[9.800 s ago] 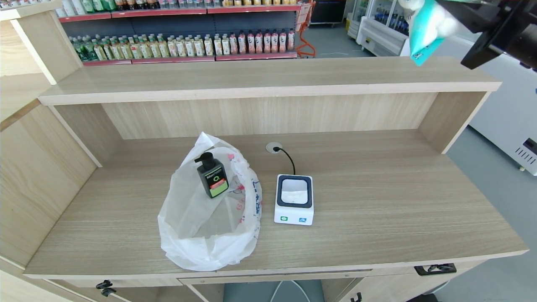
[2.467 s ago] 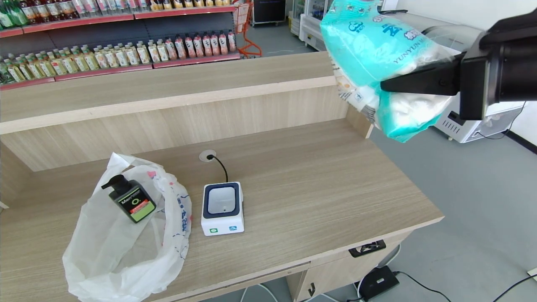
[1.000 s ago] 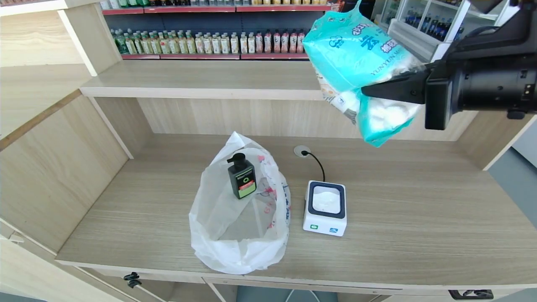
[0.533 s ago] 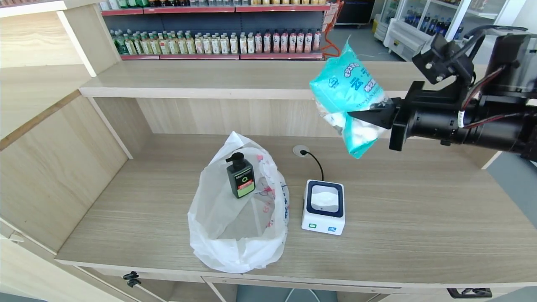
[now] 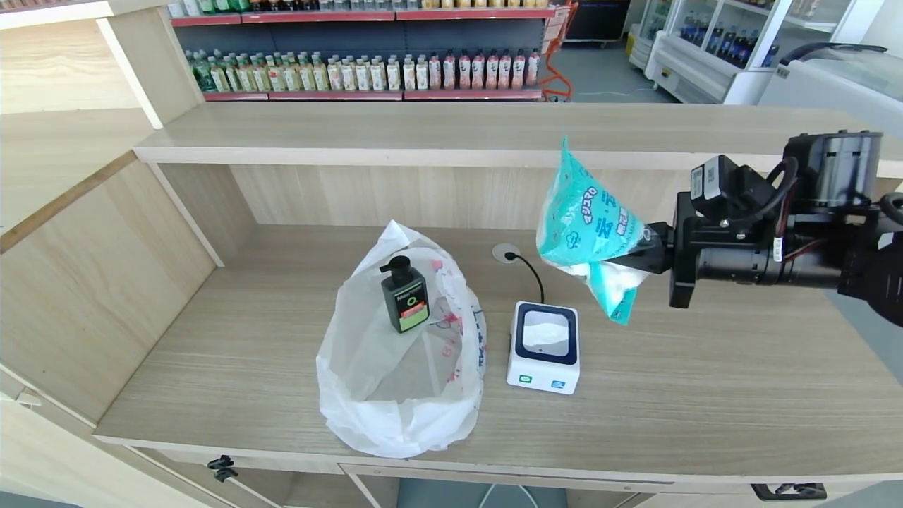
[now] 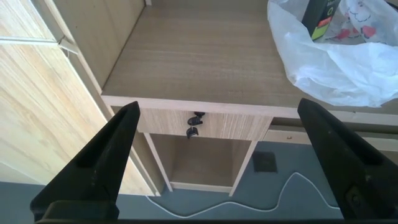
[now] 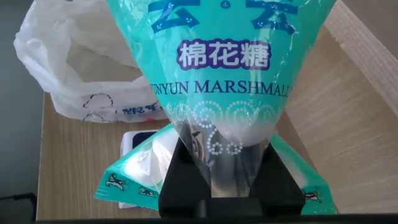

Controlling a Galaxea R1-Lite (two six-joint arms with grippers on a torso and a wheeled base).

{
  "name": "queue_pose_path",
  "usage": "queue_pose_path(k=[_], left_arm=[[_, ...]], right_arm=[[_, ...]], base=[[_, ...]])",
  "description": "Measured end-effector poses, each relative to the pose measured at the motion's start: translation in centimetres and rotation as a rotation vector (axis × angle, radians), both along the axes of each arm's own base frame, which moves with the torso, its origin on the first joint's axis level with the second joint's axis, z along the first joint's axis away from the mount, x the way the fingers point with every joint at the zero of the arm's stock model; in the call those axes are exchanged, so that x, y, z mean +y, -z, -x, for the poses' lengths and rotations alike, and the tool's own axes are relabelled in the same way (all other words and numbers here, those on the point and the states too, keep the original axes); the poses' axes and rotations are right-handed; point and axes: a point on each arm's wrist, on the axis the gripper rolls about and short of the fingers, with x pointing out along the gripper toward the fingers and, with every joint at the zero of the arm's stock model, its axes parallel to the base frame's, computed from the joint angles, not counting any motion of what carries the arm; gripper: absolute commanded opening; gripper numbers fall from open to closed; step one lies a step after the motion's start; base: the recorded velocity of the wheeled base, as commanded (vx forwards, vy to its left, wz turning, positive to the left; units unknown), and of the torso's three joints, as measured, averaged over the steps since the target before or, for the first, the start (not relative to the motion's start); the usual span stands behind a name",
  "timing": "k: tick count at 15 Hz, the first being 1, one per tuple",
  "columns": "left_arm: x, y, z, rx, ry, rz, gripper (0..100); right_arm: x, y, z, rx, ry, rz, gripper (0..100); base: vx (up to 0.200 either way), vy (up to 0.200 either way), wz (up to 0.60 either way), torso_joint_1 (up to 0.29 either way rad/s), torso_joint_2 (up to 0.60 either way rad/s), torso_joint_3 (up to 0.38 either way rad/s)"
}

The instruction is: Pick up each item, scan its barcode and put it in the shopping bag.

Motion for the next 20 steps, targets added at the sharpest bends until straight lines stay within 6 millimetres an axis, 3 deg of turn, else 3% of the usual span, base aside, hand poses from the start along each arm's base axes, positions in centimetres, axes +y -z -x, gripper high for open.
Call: queue_pose_path(k=[9,20], left_arm=[[0.0,0.0,0.0,0.0,0.0,0.0,100],[0.0,0.0,0.0,0.0,0.0,0.0,100]], right_arm=[[-1.4,3.8,-2.2,-0.108,-0.157,0.072,0],[0.0,7.2,-5.0,-0.216,-0.337,0.082,0]], base=[[0.0,0.0,0.0,0.0,0.0,0.0],[0.0,0.0,0.0,0.0,0.0,0.0]])
